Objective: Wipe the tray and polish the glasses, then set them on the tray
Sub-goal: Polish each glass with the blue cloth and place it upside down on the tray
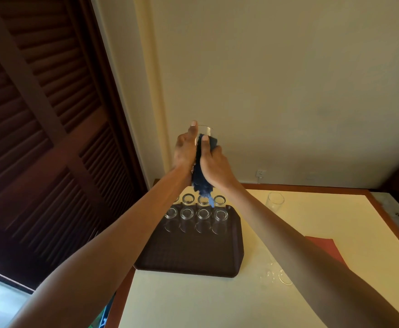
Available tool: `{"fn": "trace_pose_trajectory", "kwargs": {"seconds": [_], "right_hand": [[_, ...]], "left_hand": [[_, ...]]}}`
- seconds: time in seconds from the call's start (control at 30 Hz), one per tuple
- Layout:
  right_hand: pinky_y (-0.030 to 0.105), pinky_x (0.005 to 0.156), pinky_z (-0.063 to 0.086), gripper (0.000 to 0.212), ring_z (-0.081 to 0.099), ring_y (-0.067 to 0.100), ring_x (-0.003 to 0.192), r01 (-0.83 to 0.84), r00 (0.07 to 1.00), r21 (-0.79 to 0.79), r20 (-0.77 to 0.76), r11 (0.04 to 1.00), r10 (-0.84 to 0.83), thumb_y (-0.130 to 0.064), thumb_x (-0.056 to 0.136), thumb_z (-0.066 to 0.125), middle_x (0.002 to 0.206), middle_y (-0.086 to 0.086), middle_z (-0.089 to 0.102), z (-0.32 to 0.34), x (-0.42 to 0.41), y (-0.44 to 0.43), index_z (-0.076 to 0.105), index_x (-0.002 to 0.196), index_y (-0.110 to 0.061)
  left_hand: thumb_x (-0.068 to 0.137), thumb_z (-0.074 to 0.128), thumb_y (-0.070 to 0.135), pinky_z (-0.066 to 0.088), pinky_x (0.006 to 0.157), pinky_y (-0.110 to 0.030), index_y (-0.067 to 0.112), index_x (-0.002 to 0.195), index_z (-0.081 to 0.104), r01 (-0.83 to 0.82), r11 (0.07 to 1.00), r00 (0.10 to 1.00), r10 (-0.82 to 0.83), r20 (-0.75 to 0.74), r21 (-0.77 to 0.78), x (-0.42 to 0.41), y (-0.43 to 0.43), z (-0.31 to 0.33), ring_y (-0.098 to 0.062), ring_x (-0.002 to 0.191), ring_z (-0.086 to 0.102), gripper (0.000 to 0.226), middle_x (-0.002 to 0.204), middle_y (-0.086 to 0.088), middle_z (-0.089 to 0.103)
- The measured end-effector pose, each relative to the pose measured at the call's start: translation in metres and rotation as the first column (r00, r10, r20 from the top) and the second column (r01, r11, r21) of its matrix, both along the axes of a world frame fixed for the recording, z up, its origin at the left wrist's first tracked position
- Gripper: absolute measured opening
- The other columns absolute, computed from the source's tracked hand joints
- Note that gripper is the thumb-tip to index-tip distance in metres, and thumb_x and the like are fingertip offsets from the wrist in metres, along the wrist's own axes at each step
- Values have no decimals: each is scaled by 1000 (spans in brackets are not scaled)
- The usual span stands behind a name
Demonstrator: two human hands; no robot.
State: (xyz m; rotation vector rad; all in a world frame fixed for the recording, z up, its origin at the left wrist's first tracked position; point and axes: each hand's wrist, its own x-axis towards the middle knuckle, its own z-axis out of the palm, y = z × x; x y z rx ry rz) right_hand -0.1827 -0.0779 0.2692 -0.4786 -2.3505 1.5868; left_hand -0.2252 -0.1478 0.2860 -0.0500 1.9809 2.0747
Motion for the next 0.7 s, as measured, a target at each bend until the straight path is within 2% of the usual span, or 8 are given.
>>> {"fn": "trace_pose_trajectory", "kwargs": {"seconds": [0.1, 0.2, 0.3, 0.4, 0.47, 0.57, 0.63, 0.7], "right_hand": [[11, 45, 41, 52, 63, 10, 66, 107, 983, -19, -149, 994, -108, -50, 106, 32, 90, 8, 67, 8, -10, 0, 47, 117, -1], [14, 45, 41, 60, 63, 11, 59, 136, 978, -32, -158, 990, -139, -52, 107, 25, 73, 3, 66, 17, -14, 7, 61, 93, -6], [19, 53, 44, 68, 64, 17, 68, 113, 993, -92, -36, 989, -117, -57, 105, 16, 72, 3, 63, 18, -16, 8, 60, 75, -15], [26, 66, 49, 73, 69, 25, 87, 77, 993, -284, 111, 956, -47, -62, 103, 12, 94, 12, 72, 4, -21, 1, 64, 89, -13], [25, 61, 53, 72, 71, 20, 73, 41, 980, -473, 191, 880, 57, -66, 101, 14, 94, 12, 75, -5, -16, -2, 64, 101, -14], [15, 35, 37, 79, 49, 16, 29, 66, 940, -705, 282, 706, 193, -73, 97, 17, 47, 8, 59, -8, -3, -3, 59, 85, -8], [19, 40, 40, 75, 50, 16, 34, 98, 964, -791, 227, 603, 141, -66, 101, 23, 55, 9, 58, -9, -3, -1, 60, 93, -2], [32, 57, 48, 52, 59, 18, 58, 52, 995, -861, 88, 505, 46, -48, 106, 30, 79, 8, 59, -9, -4, -1, 60, 100, -7]], "left_hand": [[103, 39, 68, 59, 85, -39, 21, 103, 73, 44, 998, 999, -44, 12, 34, 1, 1, -5, -24, 97, 73, 58, 102, -7, 77], [100, 40, 71, 57, 79, -35, 22, 117, 73, 83, 996, 996, -82, -22, 33, 3, 2, -2, -22, 99, 72, 61, 106, -5, 77], [96, 55, 66, 58, 89, -40, 23, 127, 65, 92, 996, 995, -92, -37, 9, -1, -2, 2, -21, 104, 70, 54, 119, -7, 73], [94, 58, 67, 56, 90, -37, 22, 134, 58, 57, 997, 996, -60, -72, -44, -11, -6, 3, -23, 111, 65, 60, 126, -4, 66], [97, 54, 66, 46, 85, -29, 19, 137, 57, 10, 997, 990, -21, -139, -77, -16, -8, 7, -19, 113, 61, 62, 122, 2, 66], [98, 55, 65, 42, 97, -35, 14, 138, 56, -34, 999, 983, 28, -181, -31, -28, -9, 11, -21, 120, 61, 65, 124, 3, 67], [94, 60, 66, 48, 102, -41, 15, 142, 51, -36, 999, 976, 28, -216, -34, -32, -8, 10, -25, 124, 60, 70, 133, -3, 63], [90, 68, 64, 52, 106, -49, 17, 145, 48, 5, 999, 970, -17, -242, -51, -31, -10, 7, -25, 120, 60, 74, 132, -5, 59]]}}
